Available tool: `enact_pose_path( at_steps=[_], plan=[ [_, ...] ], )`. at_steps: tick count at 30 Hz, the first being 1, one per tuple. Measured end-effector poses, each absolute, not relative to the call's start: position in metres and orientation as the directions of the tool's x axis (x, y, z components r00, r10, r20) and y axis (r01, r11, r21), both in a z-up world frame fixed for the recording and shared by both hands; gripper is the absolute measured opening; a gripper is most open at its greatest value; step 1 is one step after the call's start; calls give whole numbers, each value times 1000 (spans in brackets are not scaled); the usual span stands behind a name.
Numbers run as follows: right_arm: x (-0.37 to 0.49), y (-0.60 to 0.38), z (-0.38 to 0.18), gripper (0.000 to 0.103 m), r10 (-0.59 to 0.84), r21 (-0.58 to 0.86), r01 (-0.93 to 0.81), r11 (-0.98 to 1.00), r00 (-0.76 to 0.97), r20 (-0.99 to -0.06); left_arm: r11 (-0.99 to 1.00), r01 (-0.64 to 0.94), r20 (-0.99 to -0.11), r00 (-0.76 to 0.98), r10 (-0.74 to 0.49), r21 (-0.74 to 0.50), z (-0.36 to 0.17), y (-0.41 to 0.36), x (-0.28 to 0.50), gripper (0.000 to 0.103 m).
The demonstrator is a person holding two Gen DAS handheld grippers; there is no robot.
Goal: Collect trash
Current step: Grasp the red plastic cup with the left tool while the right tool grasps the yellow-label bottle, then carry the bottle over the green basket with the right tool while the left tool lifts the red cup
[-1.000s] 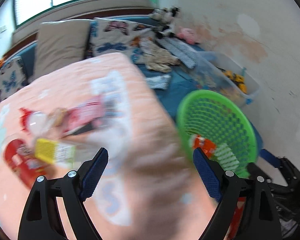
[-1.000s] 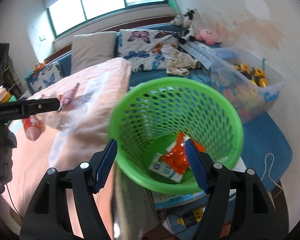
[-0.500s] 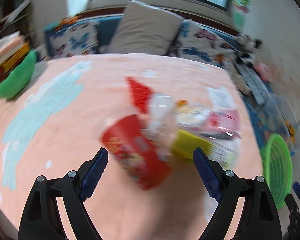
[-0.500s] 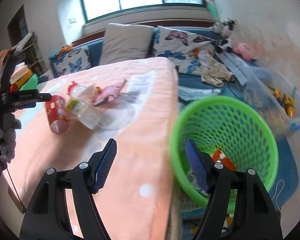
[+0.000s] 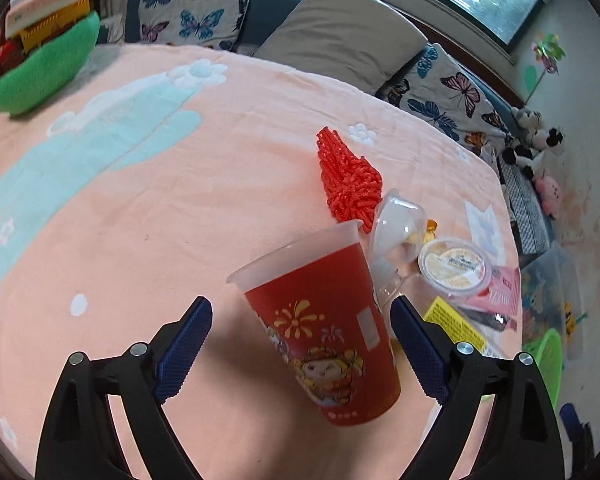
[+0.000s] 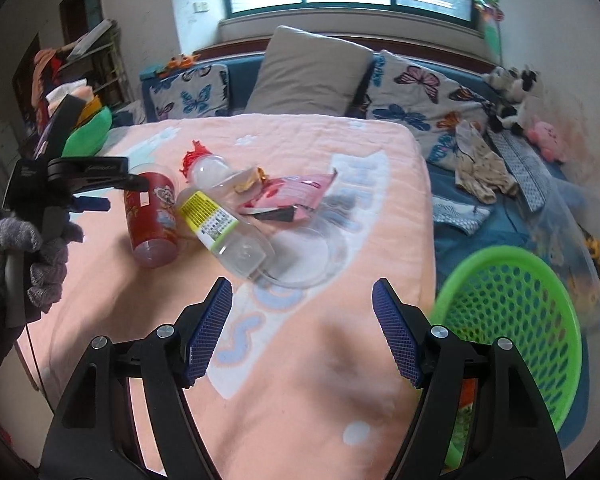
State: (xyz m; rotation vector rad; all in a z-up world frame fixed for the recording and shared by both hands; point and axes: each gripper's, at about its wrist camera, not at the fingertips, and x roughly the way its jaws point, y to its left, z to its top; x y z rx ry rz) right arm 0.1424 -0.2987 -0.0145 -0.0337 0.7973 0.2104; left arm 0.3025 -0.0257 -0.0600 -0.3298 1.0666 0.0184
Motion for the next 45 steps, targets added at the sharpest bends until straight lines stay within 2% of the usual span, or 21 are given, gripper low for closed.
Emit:
enact_pose_path(
  at_steps=[13,15,17,22,28,37,40,44,45],
  plan=[
    [191,-251,-24,73,215,-32,-357,933,627,-749,897,-238,-864,441,-241,-372,-94,-17,326,88],
    [199,-241,-27,73,215,-56,-388,920,619,-755,896,-215,-857,441,-267,-390,-95,-18,327,81],
    [206,-232,-31,73,218,-71,-414,907,608,-764,896,-202,-857,433,-280,-395,-94,-16,328,80],
    [223,-214,-41,73,254,-55,-477,877,560,-788,917,-153,-871,403,-282,-368,-89,-15,328,77],
    [238,-194,-51,73,283,-39,-535,844,504,-816,963,-105,-916,347,-200,-250,-83,-5,327,76],
    [262,-162,-73,66,269,-41,-563,826,457,-848,980,-100,-939,318,-131,-170,-84,22,330,77],
    [272,-155,-82,63,241,-63,-562,825,451,-859,980,-95,-938,320,-136,-174,-86,23,331,78],
    [277,-154,-90,51,226,-63,-556,829,436,-871,980,-89,-941,307,-143,-178,-91,19,334,81],
    [277,-154,-90,51,225,-64,-553,831,439,-870,980,-88,-942,303,-147,-181,-94,18,335,81]
  ],
)
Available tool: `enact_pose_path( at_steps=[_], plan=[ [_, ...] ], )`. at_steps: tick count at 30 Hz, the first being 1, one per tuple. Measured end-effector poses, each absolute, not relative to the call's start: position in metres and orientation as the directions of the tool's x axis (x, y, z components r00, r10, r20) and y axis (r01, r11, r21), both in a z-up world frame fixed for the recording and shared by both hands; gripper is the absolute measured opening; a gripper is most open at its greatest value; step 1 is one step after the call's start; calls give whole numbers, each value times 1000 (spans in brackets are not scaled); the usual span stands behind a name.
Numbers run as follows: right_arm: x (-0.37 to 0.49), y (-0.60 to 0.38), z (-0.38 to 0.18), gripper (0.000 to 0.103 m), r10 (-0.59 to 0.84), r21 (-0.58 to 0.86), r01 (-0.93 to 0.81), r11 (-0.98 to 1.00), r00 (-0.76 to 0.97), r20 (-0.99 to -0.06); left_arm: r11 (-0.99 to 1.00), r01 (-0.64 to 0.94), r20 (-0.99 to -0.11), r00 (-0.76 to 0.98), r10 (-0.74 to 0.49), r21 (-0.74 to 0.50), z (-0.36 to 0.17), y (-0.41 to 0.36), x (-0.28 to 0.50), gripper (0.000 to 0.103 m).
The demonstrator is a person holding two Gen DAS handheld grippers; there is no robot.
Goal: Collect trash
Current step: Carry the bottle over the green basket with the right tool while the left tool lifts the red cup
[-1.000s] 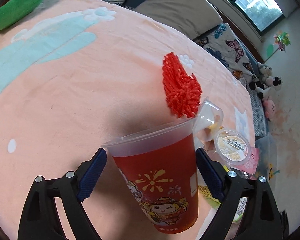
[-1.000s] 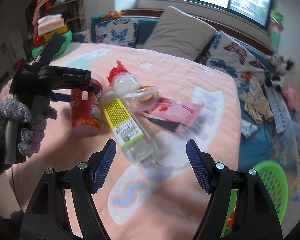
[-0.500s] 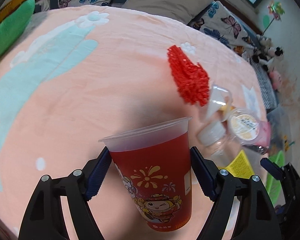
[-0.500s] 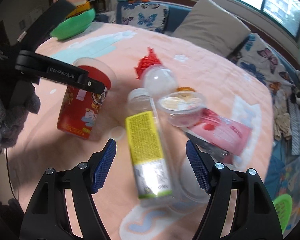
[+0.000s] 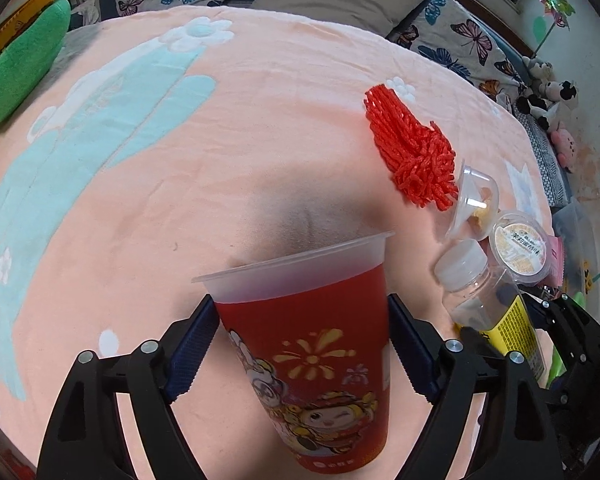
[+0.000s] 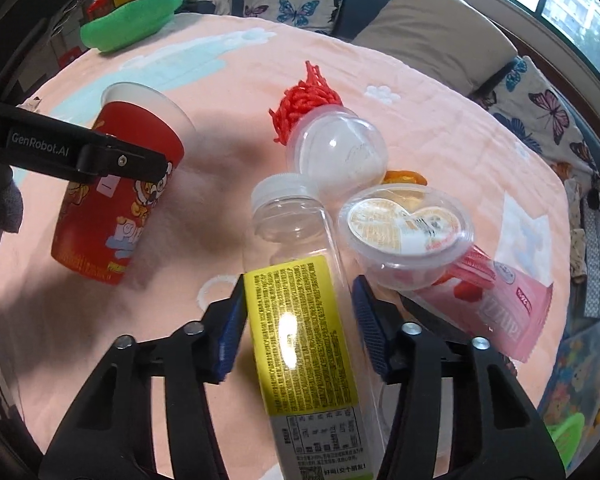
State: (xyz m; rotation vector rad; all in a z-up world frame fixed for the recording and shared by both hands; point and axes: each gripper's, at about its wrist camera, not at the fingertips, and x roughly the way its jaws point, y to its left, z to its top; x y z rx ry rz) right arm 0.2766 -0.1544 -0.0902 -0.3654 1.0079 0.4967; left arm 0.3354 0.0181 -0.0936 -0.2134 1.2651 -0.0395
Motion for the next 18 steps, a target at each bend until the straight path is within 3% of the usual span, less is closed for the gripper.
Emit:
enact_pose_path(
  at_steps=[5,9,18],
  plan=[
    [268,-164,-84,50,246,-34,-540,841,437,-865,977,-87,-943,292,-163,-195,-103,17,335,81],
    [253,-178,-68,50,267,-12,-508,861,471,-841,975,-82,-939,296,-174,-206,-105,16,330,75],
    [197,-218,-22,50,312,44,-431,901,575,-757,977,33,-907,366,-208,-210,-70,-14,292,73]
  ],
)
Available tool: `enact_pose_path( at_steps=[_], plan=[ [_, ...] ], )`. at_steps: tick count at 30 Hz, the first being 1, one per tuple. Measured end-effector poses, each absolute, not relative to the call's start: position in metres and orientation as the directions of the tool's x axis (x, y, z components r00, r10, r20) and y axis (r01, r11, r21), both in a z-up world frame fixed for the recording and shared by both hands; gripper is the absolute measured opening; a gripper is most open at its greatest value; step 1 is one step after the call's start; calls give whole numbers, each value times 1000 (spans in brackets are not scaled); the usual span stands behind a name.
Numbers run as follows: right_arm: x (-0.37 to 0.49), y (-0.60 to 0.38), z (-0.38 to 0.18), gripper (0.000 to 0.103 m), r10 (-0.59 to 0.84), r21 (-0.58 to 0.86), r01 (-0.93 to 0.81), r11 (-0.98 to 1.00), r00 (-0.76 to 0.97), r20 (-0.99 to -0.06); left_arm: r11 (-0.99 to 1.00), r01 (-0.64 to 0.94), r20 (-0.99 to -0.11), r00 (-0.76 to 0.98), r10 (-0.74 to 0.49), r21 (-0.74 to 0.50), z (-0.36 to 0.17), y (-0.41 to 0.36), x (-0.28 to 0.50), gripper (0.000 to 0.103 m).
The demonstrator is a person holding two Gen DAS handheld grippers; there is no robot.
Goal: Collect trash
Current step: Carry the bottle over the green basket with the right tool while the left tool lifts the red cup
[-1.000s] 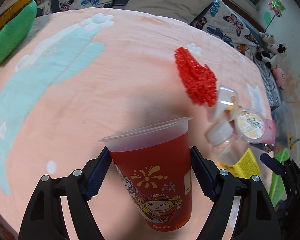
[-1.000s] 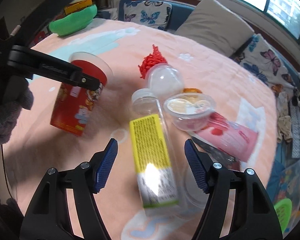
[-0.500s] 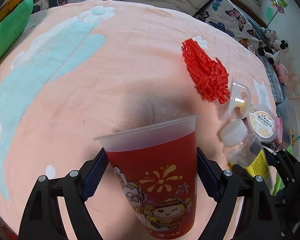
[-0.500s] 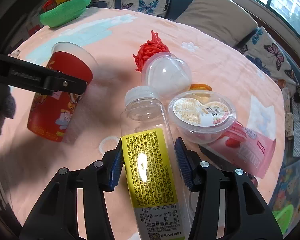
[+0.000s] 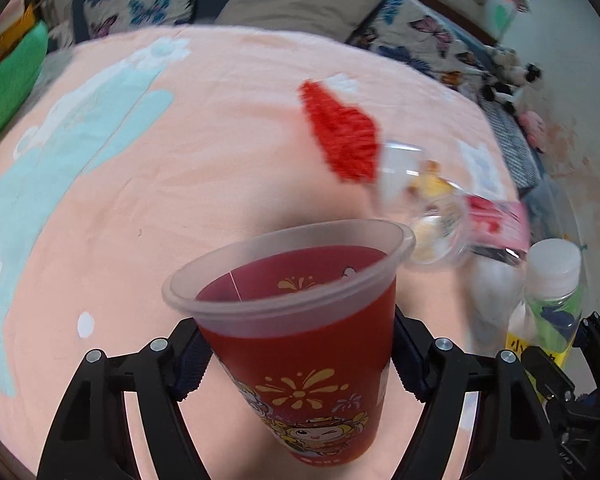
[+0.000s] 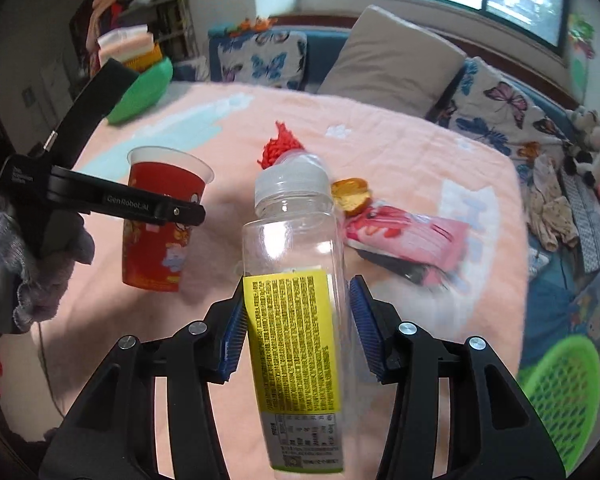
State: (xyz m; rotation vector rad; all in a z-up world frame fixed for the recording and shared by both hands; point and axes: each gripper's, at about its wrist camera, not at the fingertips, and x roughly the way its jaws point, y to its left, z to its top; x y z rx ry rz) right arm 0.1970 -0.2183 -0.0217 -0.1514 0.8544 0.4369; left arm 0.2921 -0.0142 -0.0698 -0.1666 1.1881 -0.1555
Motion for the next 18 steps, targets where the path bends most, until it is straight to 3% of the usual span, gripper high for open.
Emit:
enact_pose_path(
  at_steps=[12,18],
  plan=[
    [128,-290,12,49,286,108,-294,950,670,-685,949,238,-840,453,-298,-208,-2,-94,245,73],
    [108,-343,25,48,185,107,-152,983,732,-655,912,339,-811,451,-372,-230,17,-147,233,73]
  ],
)
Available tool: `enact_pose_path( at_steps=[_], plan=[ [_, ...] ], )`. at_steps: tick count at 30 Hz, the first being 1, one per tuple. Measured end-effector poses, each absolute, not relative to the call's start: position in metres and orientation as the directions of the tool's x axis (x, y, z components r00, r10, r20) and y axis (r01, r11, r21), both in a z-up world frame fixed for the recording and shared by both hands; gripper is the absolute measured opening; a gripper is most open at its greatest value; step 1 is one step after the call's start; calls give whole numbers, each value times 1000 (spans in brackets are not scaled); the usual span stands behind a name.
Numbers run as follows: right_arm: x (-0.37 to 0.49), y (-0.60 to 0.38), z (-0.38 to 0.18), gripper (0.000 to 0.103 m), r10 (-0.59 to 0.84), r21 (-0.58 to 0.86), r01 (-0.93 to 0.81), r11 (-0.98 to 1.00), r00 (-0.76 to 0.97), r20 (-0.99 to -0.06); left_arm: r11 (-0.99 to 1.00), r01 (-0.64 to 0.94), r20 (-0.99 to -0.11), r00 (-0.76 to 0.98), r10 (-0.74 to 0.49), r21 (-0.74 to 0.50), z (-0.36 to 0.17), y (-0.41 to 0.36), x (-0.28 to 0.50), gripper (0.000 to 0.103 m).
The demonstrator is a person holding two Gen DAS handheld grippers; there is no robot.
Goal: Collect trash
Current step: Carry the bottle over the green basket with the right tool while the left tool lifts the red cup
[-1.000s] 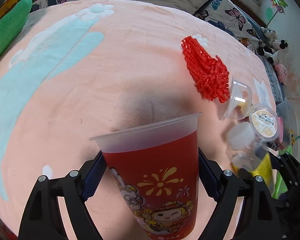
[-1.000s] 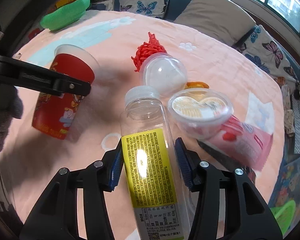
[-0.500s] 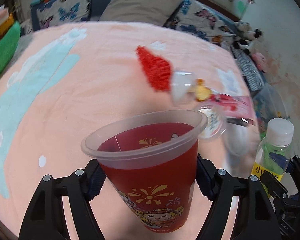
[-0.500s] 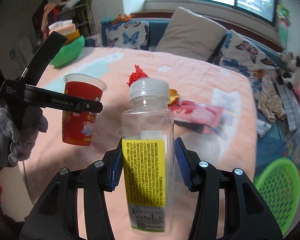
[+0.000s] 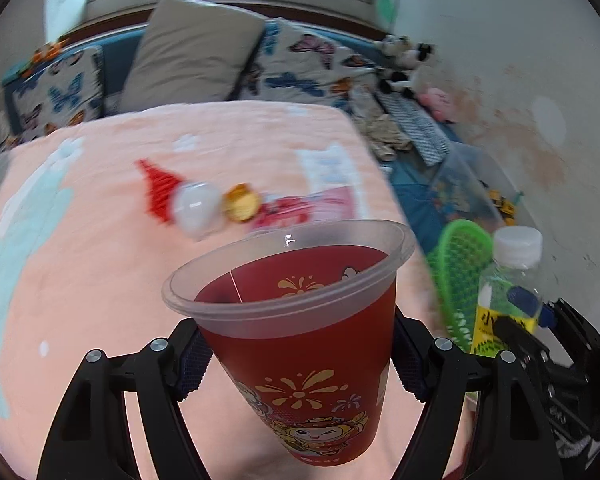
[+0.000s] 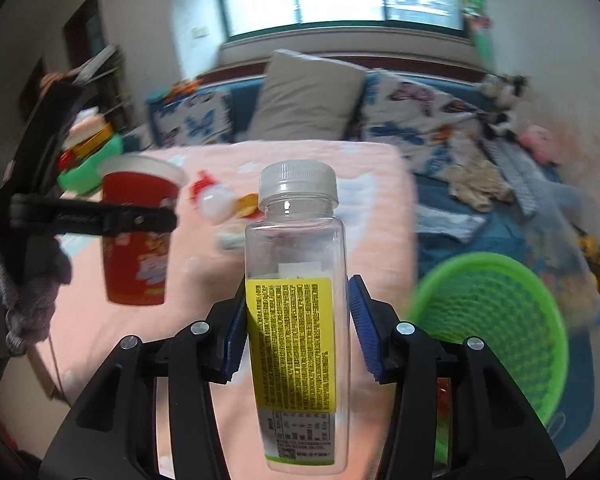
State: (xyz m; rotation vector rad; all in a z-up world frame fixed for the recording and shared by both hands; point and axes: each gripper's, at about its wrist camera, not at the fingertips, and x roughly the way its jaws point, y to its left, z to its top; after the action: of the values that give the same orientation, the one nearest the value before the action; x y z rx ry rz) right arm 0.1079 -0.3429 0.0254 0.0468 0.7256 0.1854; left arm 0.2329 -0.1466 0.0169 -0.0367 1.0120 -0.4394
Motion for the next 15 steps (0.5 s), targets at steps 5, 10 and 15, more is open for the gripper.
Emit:
enact_pose_path(
  at_steps=[5,10,15],
  plan=[
    [96,-391,26,48,57,76,-11,997,761,-646,874,414,-783,443,-437,-254,28,-188,227,73],
    [88,-432,11,48,-60,49,121,991,756,-652,831,481,-761,417,-497,-280,31,-228,222,73],
    [90,-469,-20,48,-89,87,203,975,720,-688,804,525,-750,403,-525,-280,32,-259,219,73]
  ],
)
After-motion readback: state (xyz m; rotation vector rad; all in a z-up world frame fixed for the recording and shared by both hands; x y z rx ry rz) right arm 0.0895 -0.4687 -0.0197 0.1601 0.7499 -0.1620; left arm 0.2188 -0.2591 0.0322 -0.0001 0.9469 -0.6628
